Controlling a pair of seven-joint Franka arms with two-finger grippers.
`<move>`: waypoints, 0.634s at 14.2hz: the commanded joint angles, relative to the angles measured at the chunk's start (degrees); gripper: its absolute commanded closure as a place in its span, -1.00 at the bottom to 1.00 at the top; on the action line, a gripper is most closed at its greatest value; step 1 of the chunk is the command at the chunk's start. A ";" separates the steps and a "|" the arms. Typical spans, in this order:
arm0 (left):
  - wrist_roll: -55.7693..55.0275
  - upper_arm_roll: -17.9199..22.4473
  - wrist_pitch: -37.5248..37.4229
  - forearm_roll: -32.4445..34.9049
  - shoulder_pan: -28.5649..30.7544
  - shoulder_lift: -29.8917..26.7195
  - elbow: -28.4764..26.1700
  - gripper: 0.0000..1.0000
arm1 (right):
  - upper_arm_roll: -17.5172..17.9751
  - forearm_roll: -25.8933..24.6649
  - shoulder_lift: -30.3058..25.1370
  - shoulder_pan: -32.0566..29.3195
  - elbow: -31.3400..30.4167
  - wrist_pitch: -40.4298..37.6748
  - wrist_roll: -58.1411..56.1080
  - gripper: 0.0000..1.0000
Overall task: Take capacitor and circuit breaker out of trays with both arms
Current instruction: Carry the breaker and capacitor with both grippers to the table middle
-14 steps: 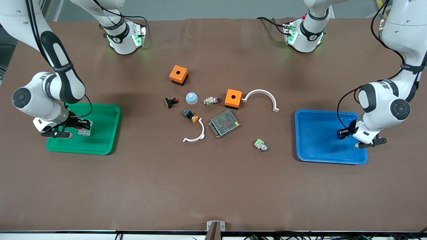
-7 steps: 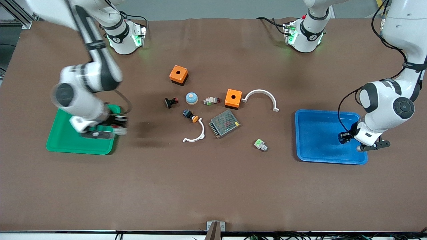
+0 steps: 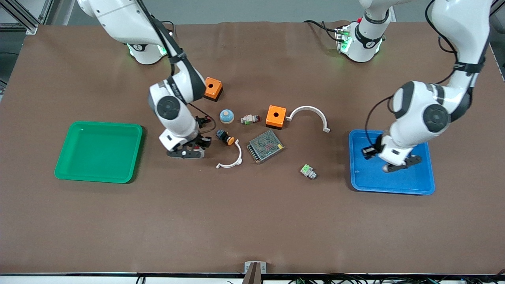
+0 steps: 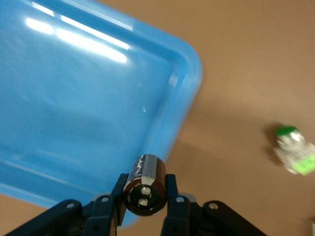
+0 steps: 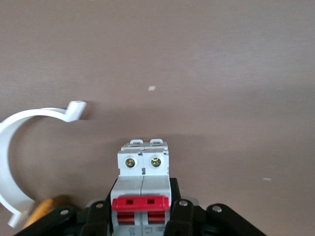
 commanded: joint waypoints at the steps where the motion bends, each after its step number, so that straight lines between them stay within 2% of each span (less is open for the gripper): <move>1: -9.42 -1.87 0.00 1.38 -3.97 0.63 -1.45 1.00 | -0.79 0.86 4.31 1.97 4.50 -0.45 1.31 1.00; 4: -18.75 -1.78 2.45 1.64 -9.70 4.06 -1.37 1.00 | -0.79 2.53 5.11 3.30 5.12 -0.80 1.39 1.00; 5: -21.47 -1.78 4.29 2.17 -10.75 5.72 -1.37 0.99 | -0.79 2.71 5.11 3.30 5.21 -0.98 1.83 0.91; 6: -23.84 -1.78 5.44 3.30 -11.89 7.22 -1.37 0.99 | -0.79 2.80 5.02 2.78 5.30 -0.98 3.58 0.53; 7: -26.48 -1.78 5.97 4.88 -12.95 8.45 -1.19 0.99 | -0.79 2.80 5.02 2.43 5.82 -1.06 6.46 0.34; 8: -29.46 -1.78 6.15 6.81 -13.83 9.86 -0.84 0.99 | -0.87 2.71 5.02 2.42 6.00 -1.41 8.41 -0.79; 9: -31.76 -1.78 6.24 8.40 -14.19 10.65 -0.67 0.99 | -1.05 2.71 5.02 2.34 6.70 -1.94 8.95 -1.00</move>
